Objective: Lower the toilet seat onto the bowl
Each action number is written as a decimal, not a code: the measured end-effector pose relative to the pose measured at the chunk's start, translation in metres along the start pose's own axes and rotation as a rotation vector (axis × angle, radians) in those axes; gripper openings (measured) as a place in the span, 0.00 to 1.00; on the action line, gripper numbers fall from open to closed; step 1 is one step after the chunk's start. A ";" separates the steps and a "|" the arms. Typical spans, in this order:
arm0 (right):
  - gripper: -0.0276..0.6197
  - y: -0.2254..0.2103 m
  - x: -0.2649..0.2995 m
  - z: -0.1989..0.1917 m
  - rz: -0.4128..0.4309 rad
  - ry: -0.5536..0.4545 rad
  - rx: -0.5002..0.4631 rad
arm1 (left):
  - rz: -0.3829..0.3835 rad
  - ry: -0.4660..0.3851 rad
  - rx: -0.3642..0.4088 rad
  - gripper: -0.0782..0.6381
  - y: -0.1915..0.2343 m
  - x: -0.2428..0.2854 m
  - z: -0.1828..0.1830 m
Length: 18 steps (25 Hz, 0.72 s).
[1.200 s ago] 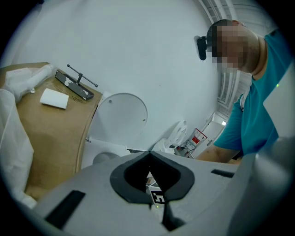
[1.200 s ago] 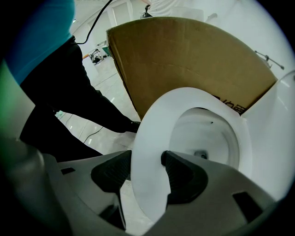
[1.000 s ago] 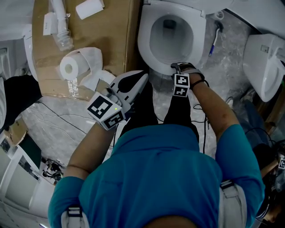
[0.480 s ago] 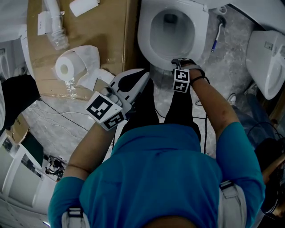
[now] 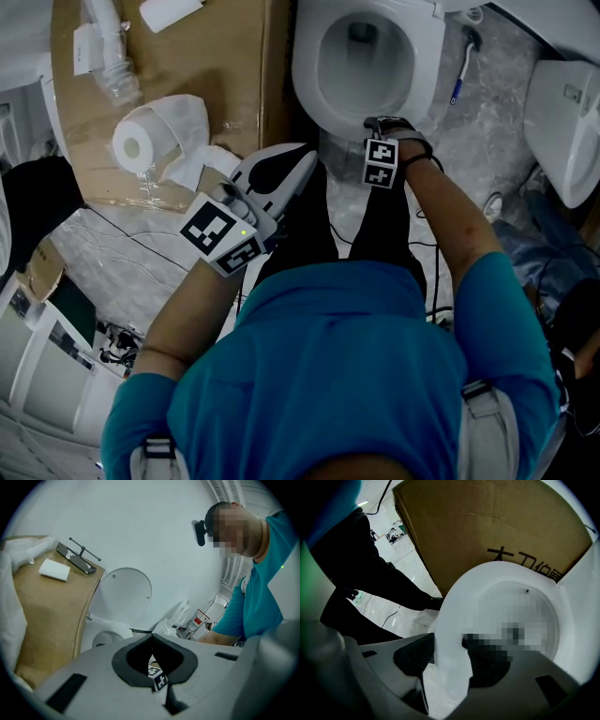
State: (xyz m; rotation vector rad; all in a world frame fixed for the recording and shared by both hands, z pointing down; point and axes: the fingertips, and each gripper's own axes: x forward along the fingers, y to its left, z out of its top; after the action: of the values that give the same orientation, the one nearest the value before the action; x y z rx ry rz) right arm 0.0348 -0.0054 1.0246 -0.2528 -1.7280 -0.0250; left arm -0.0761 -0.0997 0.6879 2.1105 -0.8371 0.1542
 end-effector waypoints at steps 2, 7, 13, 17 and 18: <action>0.38 -0.001 0.004 -0.001 0.002 0.007 0.000 | 0.000 0.002 -0.002 0.11 0.001 0.000 -0.001; 0.39 -0.002 0.015 -0.002 0.001 0.028 0.003 | -0.003 0.007 -0.007 0.11 0.004 -0.002 -0.004; 0.39 -0.004 0.025 -0.004 -0.004 0.050 0.006 | -0.006 0.012 -0.012 0.11 0.005 -0.001 -0.007; 0.40 -0.005 0.027 -0.004 0.002 0.045 0.006 | -0.007 0.007 -0.013 0.11 0.006 -0.001 -0.008; 0.40 -0.006 0.027 -0.003 0.003 0.044 0.007 | -0.007 0.008 -0.012 0.11 0.006 0.000 -0.009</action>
State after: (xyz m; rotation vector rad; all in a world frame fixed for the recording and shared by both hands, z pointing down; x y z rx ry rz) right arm 0.0330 -0.0073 1.0518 -0.2483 -1.6837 -0.0225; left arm -0.0783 -0.0952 0.6973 2.0997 -0.8237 0.1530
